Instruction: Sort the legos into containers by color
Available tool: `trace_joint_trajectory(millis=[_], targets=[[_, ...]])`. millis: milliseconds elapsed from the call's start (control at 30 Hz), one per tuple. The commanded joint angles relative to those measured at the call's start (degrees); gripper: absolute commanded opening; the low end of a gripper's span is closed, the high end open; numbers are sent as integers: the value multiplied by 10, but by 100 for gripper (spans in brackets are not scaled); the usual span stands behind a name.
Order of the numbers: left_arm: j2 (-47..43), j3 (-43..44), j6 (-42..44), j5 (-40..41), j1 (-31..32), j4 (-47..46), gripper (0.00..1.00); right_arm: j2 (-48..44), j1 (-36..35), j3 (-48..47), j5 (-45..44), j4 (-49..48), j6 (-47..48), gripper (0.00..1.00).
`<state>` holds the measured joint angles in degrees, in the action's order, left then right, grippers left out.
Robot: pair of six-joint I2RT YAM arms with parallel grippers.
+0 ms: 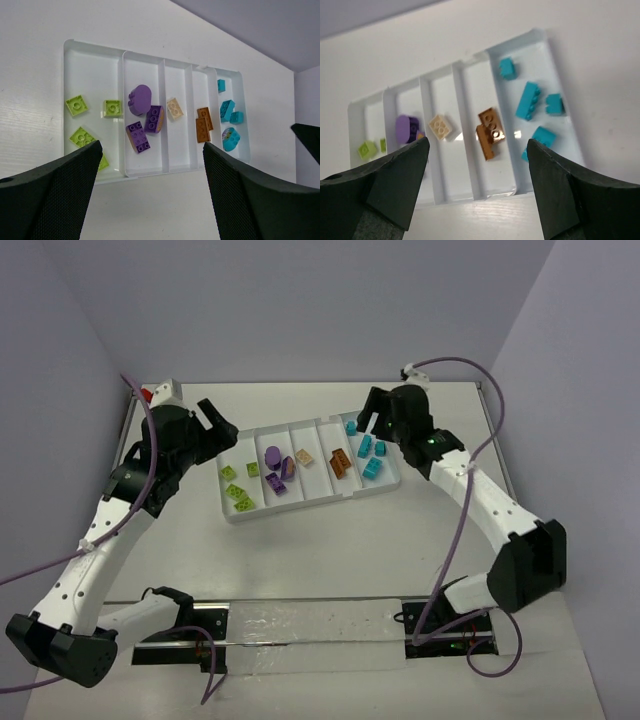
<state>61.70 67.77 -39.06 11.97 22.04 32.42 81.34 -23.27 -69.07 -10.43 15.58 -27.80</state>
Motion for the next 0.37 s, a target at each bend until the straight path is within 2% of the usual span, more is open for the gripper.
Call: trace_joint_trajectory(millis=[0, 333], targets=[[-20, 30, 11, 0, 2, -6, 89, -64, 9, 23, -114, 40, -6, 86], [-22, 29, 0, -19, 2, -25, 89, -125, 15, 89, -152, 52, -13, 84]])
